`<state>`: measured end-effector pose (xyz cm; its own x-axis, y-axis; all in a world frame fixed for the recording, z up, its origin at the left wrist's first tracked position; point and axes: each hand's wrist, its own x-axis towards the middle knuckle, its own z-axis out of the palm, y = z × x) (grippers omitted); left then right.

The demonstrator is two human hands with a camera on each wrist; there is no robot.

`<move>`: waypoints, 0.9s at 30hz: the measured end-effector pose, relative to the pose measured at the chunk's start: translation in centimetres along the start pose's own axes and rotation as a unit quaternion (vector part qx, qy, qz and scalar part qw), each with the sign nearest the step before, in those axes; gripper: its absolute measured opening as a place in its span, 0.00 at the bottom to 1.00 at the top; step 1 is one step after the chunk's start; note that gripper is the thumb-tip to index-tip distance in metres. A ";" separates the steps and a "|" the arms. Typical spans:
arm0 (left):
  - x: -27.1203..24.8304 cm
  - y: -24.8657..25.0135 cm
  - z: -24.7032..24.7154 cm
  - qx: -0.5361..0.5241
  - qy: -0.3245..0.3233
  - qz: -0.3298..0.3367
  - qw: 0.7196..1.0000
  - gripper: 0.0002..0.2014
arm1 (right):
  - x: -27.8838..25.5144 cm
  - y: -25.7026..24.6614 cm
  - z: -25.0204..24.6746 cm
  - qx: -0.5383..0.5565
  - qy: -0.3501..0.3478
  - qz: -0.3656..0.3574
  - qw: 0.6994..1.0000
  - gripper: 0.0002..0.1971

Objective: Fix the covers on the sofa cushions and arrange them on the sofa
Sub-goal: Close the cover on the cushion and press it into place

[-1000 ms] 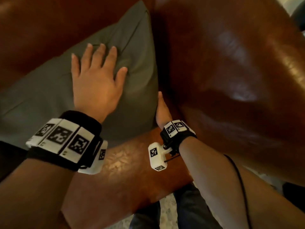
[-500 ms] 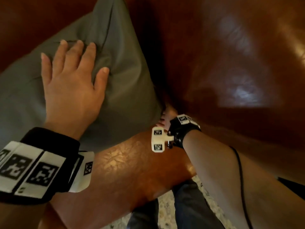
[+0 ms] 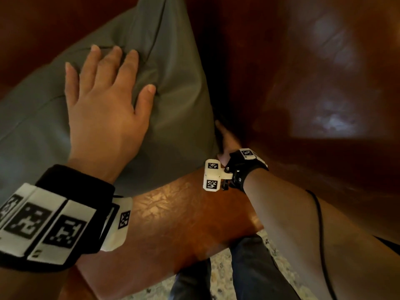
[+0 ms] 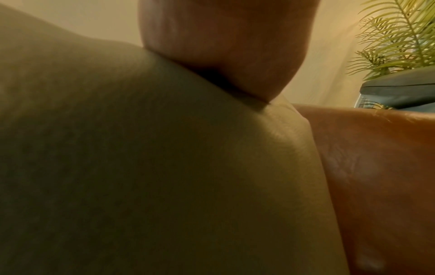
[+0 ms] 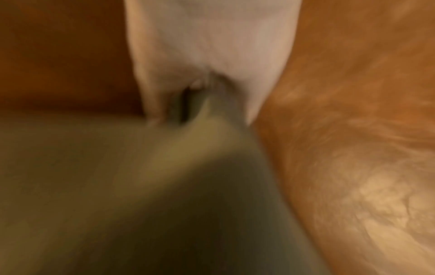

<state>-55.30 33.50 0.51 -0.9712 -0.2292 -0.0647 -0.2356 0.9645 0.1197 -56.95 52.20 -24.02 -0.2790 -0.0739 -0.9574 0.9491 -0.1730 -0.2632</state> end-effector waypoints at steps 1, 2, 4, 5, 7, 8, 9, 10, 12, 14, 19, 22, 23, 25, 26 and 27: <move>0.0 0.1 0.0 0.001 0.002 0.000 1.000 0.28 | 0.7 0.4 -0.2 -0.002 0.005 -0.008 1.000 0.54; -0.1 0.3 0.1 0.002 0.003 0.003 1.000 0.28 | 0.3 0.3 -0.2 -0.022 0.019 -0.028 0.999 0.53; -0.4 1.2 0.3 0.006 -0.003 0.021 1.000 0.29 | -0.5 -0.6 -0.1 -0.134 0.079 -0.101 0.983 0.42; -0.7 1.8 0.5 0.012 -0.010 0.036 0.999 0.29 | -1.4 -1.2 0.0 -0.207 0.093 -0.123 0.966 0.34; -1.2 3.1 0.9 0.028 -0.018 0.065 0.997 0.30 | -2.2 -2.1 -0.2 -0.328 0.110 -0.147 0.927 0.23; -1.3 3.6 1.0 0.033 -0.018 0.074 0.997 0.30 | -2.1 -2.3 -0.4 -0.365 0.116 -0.150 0.911 0.22; -1.4 3.7 1.1 0.036 -0.016 0.078 0.996 0.30 | -2.3 -2.3 -0.5 -0.379 0.121 -0.153 0.905 0.21; -1.4 3.6 1.1 0.038 -0.014 0.077 0.996 0.30 | -2.5 -2.2 -0.6 -0.379 0.121 -0.166 0.902 0.21; -1.1 2.9 0.9 0.034 -0.007 0.069 0.997 0.30 | -2.6 -1.3 -1.0 -0.359 0.105 -0.194 0.907 0.20; -0.6 1.9 0.6 0.026 -0.002 0.061 0.998 0.30 | -2.5 -0.3 -1.8 -0.327 0.069 -0.189 0.924 0.12; -0.1 2.3 1.1 0.036 -0.008 0.071 0.997 0.31 | -2.4 0.4 -2.3 -0.456 0.127 -0.241 0.847 0.12; -0.2 2.9 1.5 0.042 0.001 0.071 0.997 0.31 | -3.5 0.4 -1.5 -0.507 0.173 -0.260 0.803 0.20; -0.1 2.8 1.5 0.042 0.004 0.068 0.997 0.30 | -4.2 0.5 -1.5 -0.486 0.176 -0.291 0.805 0.21; 0.2 2.3 1.4 0.041 0.009 0.065 0.997 0.30 | -5.5 0.7 -1.6 -0.410 0.157 -0.396 0.806 0.18; 0.3 2.1 1.4 0.042 0.010 0.065 0.997 0.30 | -6.0 0.6 -1.6 -0.361 0.134 -0.447 0.807 0.19; 0.4 2.0 1.4 0.044 0.011 0.066 0.997 0.30 | -6.4 0.2 -1.3 -0.309 0.101 -0.485 0.812 0.21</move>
<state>-56.11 35.54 -0.65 -0.9943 -0.1016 -0.0325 -0.1028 0.9939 0.0390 -54.74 53.96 -18.08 -0.9687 -0.0241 -0.2470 0.2059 0.4776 -0.8541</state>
